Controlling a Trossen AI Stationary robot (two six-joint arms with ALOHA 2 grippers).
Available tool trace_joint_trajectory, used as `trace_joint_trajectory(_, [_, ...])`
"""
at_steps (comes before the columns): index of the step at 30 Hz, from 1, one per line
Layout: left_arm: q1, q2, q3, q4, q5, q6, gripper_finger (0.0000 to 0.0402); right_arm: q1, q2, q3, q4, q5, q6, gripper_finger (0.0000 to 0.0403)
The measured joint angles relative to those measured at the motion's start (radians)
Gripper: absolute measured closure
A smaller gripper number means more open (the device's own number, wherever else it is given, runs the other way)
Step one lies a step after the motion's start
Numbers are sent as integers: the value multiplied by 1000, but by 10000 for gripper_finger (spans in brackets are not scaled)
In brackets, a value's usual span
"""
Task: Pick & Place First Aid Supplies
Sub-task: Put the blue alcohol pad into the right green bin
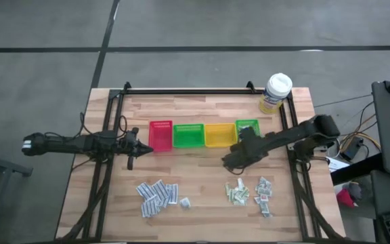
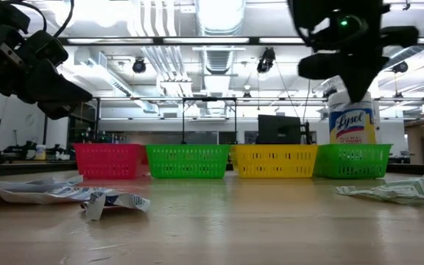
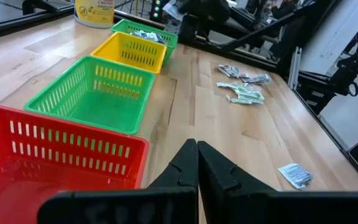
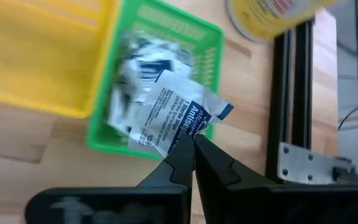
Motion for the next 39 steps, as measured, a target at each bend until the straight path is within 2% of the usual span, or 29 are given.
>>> trace_joint_trajectory(4, [0, 0, 0, 0, 0, 1, 401, -27, -91, -77, 10, -27, 43, 394])
trace_joint_trajectory(8, [0, 1, 0, 0, 0, 2, 401, -83, -163, -140, 70, -34, -23, 394])
trace_joint_trajectory(17, [0, 1, 0, 0, 0, -1, 401, -263, -212, -250, 261, -41, -427, 394])
trace_joint_trajectory(25, [0, 1, 0, 0, 0, 0, 401, -350, -211, -311, 479, -116, -686, 394])
trace_joint_trajectory(28, [0, 1, 0, 0, 0, 0, 401, -366, -211, -326, 540, -134, -720, 394])
trace_joint_trajectory(39, [0, 1, 0, 0, 0, 5, 401, -387, -210, -378, 557, -134, -737, 394])
